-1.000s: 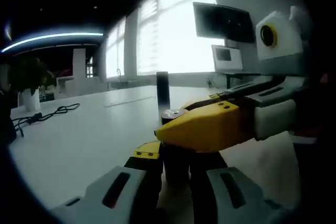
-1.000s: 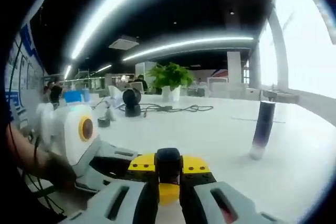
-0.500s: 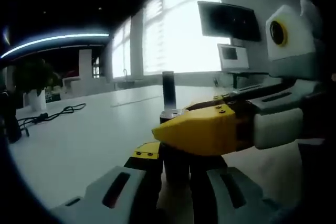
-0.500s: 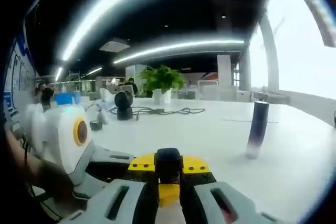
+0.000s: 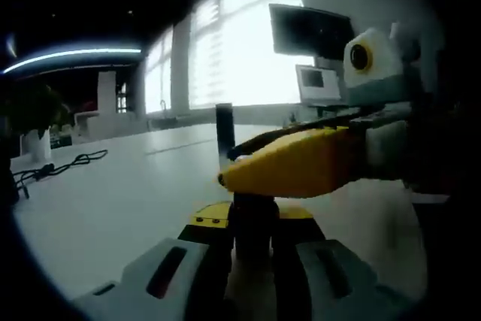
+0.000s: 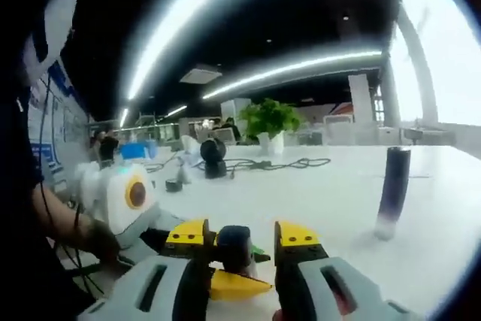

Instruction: Pick up cosmetic bottle twist off cap place on table pick up cap screw tight cap place on table

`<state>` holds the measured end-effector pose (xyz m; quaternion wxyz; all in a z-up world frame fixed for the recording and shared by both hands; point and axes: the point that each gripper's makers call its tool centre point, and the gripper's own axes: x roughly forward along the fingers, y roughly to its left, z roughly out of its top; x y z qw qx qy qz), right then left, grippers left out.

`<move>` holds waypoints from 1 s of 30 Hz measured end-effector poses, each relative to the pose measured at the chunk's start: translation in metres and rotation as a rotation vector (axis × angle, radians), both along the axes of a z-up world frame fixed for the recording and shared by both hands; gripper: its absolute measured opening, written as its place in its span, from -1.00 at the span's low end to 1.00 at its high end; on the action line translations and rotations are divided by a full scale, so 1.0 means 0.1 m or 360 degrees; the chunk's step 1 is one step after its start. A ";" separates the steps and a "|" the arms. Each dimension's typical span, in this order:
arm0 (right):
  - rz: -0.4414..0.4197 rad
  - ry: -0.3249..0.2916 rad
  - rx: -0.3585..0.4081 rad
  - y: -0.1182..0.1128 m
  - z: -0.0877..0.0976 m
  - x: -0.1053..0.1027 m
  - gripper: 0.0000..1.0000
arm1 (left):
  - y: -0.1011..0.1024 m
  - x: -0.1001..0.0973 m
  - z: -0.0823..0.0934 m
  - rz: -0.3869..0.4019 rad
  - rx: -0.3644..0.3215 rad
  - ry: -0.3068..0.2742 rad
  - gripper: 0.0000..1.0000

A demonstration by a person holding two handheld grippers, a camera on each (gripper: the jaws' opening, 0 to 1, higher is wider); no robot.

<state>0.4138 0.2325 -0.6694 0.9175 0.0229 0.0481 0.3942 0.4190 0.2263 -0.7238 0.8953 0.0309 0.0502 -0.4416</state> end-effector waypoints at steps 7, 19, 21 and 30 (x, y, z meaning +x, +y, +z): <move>0.0427 -0.0044 0.0038 -0.14 0.16 -0.03 -0.48 | -0.05 -0.07 0.00 -0.0084 -0.0005 0.0001 -0.81; 0.1083 0.0027 -0.0116 0.02 -0.02 -0.34 -0.51 | -0.15 -0.24 0.01 -0.0225 -0.0008 -0.0009 -0.81; 0.1155 0.0044 -0.0133 0.04 -0.06 -0.38 -0.52 | -0.15 -0.25 0.01 -0.0235 -0.0010 -0.0003 -0.81; 0.1330 0.0083 -0.0175 0.14 -0.19 -0.43 -0.66 | -0.18 -0.33 0.01 -0.0306 -0.0009 -0.0001 -0.81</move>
